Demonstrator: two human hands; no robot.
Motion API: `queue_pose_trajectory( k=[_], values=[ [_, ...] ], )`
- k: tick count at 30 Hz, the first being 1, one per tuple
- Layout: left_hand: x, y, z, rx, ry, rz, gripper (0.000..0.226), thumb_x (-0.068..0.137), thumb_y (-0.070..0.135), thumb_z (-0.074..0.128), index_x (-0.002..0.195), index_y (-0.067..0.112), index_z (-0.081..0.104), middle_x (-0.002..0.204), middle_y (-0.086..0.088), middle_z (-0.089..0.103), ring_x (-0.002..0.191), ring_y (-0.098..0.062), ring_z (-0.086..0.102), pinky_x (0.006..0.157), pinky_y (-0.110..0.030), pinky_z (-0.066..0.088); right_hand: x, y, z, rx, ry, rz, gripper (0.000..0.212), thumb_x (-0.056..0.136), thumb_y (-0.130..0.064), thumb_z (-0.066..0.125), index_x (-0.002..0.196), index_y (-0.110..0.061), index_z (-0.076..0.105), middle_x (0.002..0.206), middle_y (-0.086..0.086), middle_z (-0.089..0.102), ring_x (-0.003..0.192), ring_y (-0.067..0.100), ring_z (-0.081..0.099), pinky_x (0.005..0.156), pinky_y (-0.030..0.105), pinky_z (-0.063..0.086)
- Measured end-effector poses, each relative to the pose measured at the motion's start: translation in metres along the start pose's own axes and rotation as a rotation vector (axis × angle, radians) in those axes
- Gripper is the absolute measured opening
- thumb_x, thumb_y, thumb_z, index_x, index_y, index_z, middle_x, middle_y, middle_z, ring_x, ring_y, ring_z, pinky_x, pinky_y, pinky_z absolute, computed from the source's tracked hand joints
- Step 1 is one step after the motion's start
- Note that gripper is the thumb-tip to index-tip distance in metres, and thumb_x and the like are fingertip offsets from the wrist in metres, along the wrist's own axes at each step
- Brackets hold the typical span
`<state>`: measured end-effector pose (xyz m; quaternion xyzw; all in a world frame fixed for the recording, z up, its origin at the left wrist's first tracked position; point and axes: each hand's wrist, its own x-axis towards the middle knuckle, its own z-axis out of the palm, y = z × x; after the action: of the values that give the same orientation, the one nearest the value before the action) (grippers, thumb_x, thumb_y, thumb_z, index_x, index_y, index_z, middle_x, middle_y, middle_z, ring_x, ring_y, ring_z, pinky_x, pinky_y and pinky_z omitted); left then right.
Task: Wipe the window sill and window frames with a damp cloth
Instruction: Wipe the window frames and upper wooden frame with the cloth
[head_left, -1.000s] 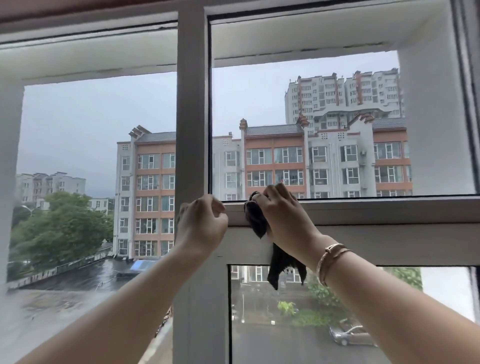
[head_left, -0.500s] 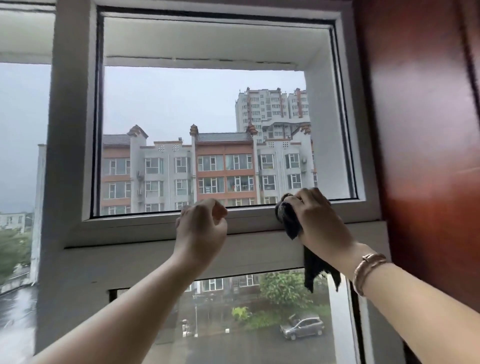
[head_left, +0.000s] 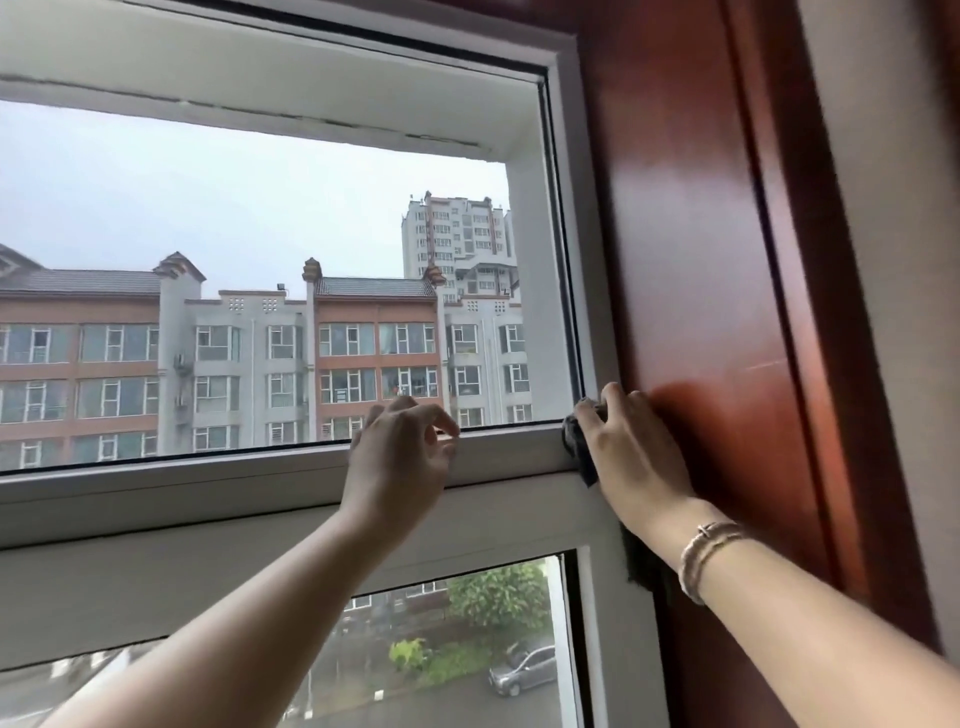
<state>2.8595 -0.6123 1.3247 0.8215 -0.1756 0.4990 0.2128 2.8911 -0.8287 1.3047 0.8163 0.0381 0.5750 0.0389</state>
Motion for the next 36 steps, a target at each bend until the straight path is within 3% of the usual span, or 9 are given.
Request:
queue_pose_trajectory(
  k=[5,10,12,15,20,24,27,32,36],
  values=[
    [0.010,0.009,0.019,-0.064,0.001,0.044,0.011,0.079,0.018,0.072,0.081,0.028,0.070,0.075,0.015,0.049,0.089,-0.017,0.051,0.078,-0.029,0.039,0.005,0.009,-0.022,0.053,-0.056,0.067,0.058,0.072,0.008,0.057,0.121,-0.020,0.044,0.113,0.011,0.043,0.069,0.030,0.058,0.039,0.029,0.032],
    [0.019,0.018,0.029,-0.051,0.015,0.125,0.011,0.078,0.022,0.074,0.085,0.029,0.069,0.079,0.014,0.053,0.089,-0.012,0.047,0.081,-0.027,0.032,0.041,0.011,-0.037,0.194,0.170,0.193,0.055,0.072,0.013,0.050,0.119,-0.015,0.046,0.112,0.013,0.037,0.058,0.034,0.051,0.048,0.031,0.035],
    [0.025,0.018,0.030,-0.089,-0.005,0.143,0.013,0.077,0.021,0.075,0.086,0.029,0.069,0.076,0.014,0.056,0.083,-0.010,0.051,0.082,-0.027,0.036,0.037,0.007,-0.025,0.247,0.157,0.186,0.050,0.069,0.014,0.048,0.112,-0.012,0.049,0.113,0.011,0.036,0.070,0.028,0.048,0.056,0.033,0.040],
    [0.034,0.015,0.032,-0.102,-0.096,0.141,0.017,0.078,0.022,0.074,0.092,0.029,0.069,0.069,0.016,0.057,0.070,-0.002,0.051,0.070,-0.011,0.038,0.007,-0.009,0.014,0.320,0.114,0.189,0.048,0.069,0.005,0.048,0.116,-0.007,0.050,0.130,0.015,0.038,0.112,0.032,0.048,0.093,0.033,0.044],
    [0.040,0.012,0.028,-0.103,-0.192,0.158,0.012,0.079,0.022,0.072,0.089,0.028,0.069,0.065,0.017,0.056,0.059,0.007,0.044,0.051,-0.008,0.029,-0.023,-0.028,0.019,0.471,0.017,0.370,0.068,0.090,-0.054,0.031,0.143,-0.012,0.032,0.152,0.015,0.018,0.138,0.027,0.028,0.110,0.031,0.030],
    [0.042,0.012,0.026,-0.147,-0.224,0.165,0.009,0.078,0.020,0.073,0.085,0.025,0.070,0.064,0.016,0.056,0.056,0.005,0.044,0.051,-0.007,0.031,-0.015,-0.022,0.029,0.415,0.114,0.345,0.048,0.094,-0.008,0.047,0.142,-0.010,0.041,0.153,0.016,0.023,0.141,0.027,0.028,0.113,0.024,0.022],
    [0.043,0.008,0.027,-0.174,-0.232,0.172,0.009,0.077,0.019,0.073,0.082,0.026,0.070,0.063,0.015,0.057,0.055,0.005,0.045,0.053,-0.007,0.034,-0.004,-0.015,0.036,0.431,0.165,0.281,0.062,0.083,0.016,0.041,0.138,-0.010,0.047,0.155,0.011,0.023,0.142,0.023,0.026,0.115,0.023,0.019],
    [0.043,0.008,0.028,-0.197,-0.189,0.176,0.010,0.076,0.016,0.073,0.076,0.026,0.071,0.059,0.016,0.056,0.054,0.007,0.050,0.055,-0.006,0.037,0.029,-0.008,0.029,0.399,0.166,0.207,0.082,0.074,0.024,0.036,0.146,-0.014,0.036,0.159,0.007,0.006,0.145,0.021,0.017,0.113,0.024,0.026],
    [0.042,0.011,0.025,-0.244,-0.157,0.177,0.016,0.076,0.015,0.071,0.070,0.029,0.069,0.059,0.016,0.057,0.063,0.017,0.051,0.058,-0.005,0.039,0.037,-0.006,0.025,0.369,0.136,0.205,0.078,0.077,0.020,0.038,0.146,-0.015,0.034,0.159,0.010,0.008,0.141,0.028,0.028,0.097,0.032,0.044]
  ],
)
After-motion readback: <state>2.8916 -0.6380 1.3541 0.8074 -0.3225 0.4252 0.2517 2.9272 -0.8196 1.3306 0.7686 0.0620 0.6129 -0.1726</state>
